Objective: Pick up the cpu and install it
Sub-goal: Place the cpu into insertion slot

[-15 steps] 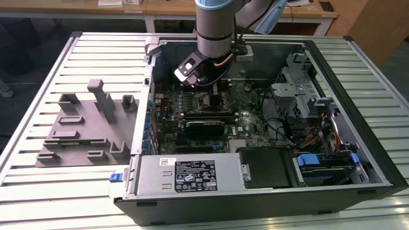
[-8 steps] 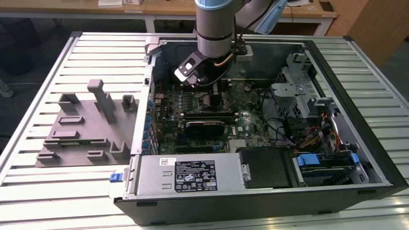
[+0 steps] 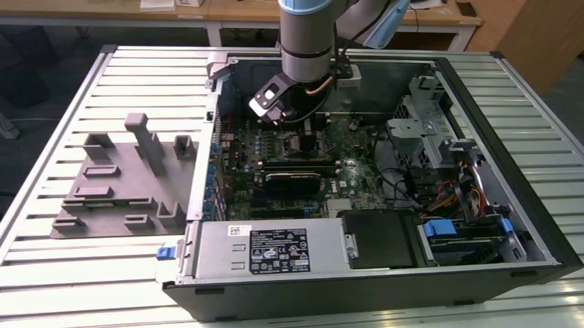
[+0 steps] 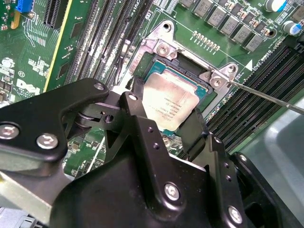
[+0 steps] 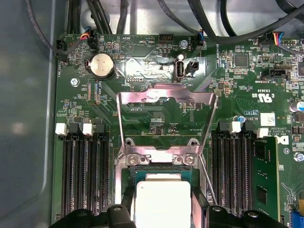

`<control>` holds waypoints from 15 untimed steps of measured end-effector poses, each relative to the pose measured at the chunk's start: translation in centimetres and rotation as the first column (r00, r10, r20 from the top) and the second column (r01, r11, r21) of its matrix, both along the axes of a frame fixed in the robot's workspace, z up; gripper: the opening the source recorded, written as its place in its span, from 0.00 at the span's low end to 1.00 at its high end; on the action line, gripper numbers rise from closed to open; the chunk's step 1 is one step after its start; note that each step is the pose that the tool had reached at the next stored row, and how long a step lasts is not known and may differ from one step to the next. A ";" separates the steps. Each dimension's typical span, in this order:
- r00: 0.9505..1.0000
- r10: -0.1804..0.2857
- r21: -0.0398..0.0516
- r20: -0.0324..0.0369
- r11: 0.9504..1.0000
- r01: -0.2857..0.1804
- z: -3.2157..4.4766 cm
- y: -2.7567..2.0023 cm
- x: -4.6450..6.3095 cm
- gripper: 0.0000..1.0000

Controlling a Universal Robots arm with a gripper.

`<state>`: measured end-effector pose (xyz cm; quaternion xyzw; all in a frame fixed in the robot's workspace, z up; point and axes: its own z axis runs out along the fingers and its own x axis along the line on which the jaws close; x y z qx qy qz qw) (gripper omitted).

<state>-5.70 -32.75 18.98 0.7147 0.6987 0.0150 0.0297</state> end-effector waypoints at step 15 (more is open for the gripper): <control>1.000 0.000 0.000 0.000 1.000 0.000 0.00 0.00 0.0 0.61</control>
